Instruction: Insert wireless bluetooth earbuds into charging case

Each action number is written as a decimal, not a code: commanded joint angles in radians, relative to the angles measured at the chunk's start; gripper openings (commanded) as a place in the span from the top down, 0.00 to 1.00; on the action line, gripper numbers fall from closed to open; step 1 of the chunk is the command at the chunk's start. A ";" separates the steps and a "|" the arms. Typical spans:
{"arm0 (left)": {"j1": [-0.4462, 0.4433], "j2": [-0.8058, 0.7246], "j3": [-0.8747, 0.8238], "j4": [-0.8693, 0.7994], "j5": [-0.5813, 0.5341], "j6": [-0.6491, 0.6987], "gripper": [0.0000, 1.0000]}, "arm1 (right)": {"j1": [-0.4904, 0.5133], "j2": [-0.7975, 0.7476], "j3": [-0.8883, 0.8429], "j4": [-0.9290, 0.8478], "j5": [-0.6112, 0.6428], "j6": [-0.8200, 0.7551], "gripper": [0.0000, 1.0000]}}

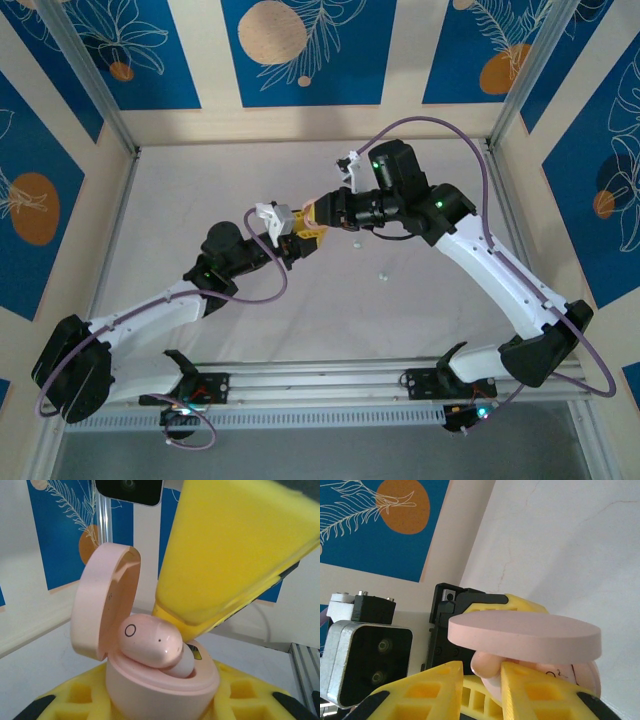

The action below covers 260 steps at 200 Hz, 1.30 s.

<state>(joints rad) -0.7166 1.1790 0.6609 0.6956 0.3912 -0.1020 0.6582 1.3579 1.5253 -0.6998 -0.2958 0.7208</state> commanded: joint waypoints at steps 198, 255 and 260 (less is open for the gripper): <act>-0.009 -0.031 0.014 0.050 -0.005 -0.006 0.68 | 0.016 0.013 0.058 -0.063 -0.052 -0.047 0.76; -0.008 -0.033 0.011 0.059 -0.008 -0.008 0.68 | 0.015 -0.031 0.050 -0.064 -0.004 -0.054 0.74; -0.008 -0.033 0.011 0.059 -0.008 -0.009 0.68 | 0.016 -0.034 0.048 -0.059 -0.005 -0.055 0.74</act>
<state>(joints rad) -0.7166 1.1679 0.6609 0.6975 0.3908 -0.1024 0.6659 1.3632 1.5543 -0.7528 -0.3099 0.6842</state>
